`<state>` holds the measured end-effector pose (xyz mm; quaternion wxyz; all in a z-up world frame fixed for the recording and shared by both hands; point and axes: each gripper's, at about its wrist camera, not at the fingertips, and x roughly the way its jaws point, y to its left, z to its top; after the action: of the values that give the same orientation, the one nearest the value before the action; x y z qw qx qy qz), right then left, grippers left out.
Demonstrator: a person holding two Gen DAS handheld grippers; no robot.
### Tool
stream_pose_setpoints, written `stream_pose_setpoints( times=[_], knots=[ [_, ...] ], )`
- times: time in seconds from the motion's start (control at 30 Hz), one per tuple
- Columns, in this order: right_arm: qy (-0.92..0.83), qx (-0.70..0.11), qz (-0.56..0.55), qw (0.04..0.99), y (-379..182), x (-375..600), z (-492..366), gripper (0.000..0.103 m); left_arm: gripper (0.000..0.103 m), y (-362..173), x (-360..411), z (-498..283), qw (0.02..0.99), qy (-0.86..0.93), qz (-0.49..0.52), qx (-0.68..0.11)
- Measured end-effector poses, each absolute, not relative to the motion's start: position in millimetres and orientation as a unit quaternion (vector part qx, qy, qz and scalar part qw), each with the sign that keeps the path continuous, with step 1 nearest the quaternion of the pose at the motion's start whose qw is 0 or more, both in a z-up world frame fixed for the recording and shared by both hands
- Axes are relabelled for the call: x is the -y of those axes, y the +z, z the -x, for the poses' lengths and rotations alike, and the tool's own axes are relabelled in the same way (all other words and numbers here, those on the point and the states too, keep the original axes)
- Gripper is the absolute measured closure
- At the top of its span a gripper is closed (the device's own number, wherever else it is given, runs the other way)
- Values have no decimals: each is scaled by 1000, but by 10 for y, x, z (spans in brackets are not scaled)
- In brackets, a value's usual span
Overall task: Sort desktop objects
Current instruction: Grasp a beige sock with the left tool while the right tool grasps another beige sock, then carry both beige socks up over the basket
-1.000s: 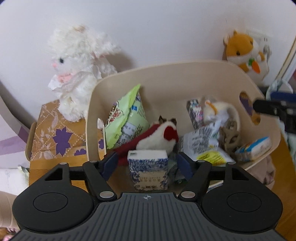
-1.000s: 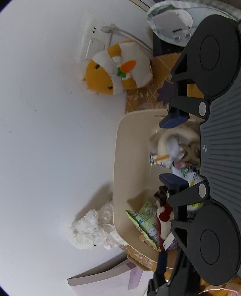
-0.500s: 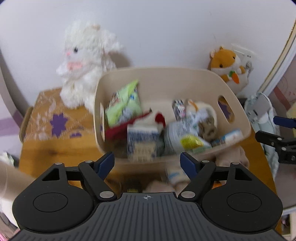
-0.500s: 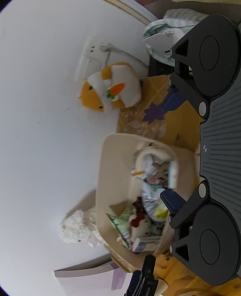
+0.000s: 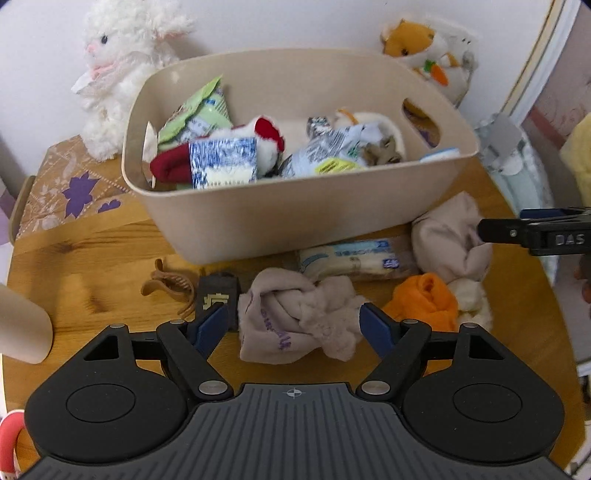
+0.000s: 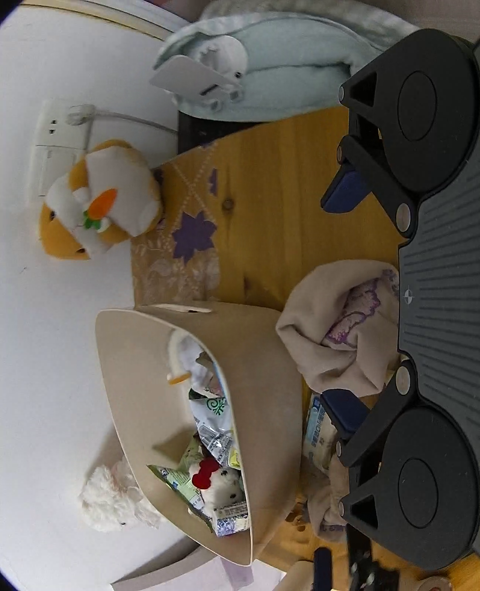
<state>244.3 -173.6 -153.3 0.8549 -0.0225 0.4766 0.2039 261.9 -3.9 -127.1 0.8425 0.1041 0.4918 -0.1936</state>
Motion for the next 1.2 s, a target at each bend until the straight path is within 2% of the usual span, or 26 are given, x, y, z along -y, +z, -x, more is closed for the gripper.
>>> stream_pose_setpoints(
  times=[0.4,0.5,0.53,0.57,0.6,0.67,0.77,0.93,1.2],
  knots=[
    [182,-495,50,848,-1848,1552,-2487,1,24,-1654,204,-2687,836,-197,-113,-499],
    [195,-493,63,846,-1871,1500,-2466,19,31,-1662,205,-2701,836,-200,-108,-500],
    [200,-497,68,841,-1883,1474,-2465,29,34,-1662,199,-2709,835,-200,-103,-502],
    [204,-503,70,837,-1895,1455,-2463,42,37,-1662,193,-2713,834,-201,-99,-504],
    [209,-504,68,835,-1897,1445,-2454,46,39,-1662,190,-2713,832,-204,-98,-506],
    [216,-502,68,835,-1882,1429,-2428,61,47,-1658,185,-2699,829,-212,-103,-507],
    [229,-498,74,833,-1847,1425,-2387,73,59,-1633,162,-2678,825,-225,-106,-508],
    [232,-489,78,837,-1762,1509,-2304,79,69,-1549,30,-2582,821,-251,-91,-504],
    [243,-474,44,845,-1560,1762,-2008,79,70,-1394,-374,-2275,828,-253,-50,-498]
  ],
)
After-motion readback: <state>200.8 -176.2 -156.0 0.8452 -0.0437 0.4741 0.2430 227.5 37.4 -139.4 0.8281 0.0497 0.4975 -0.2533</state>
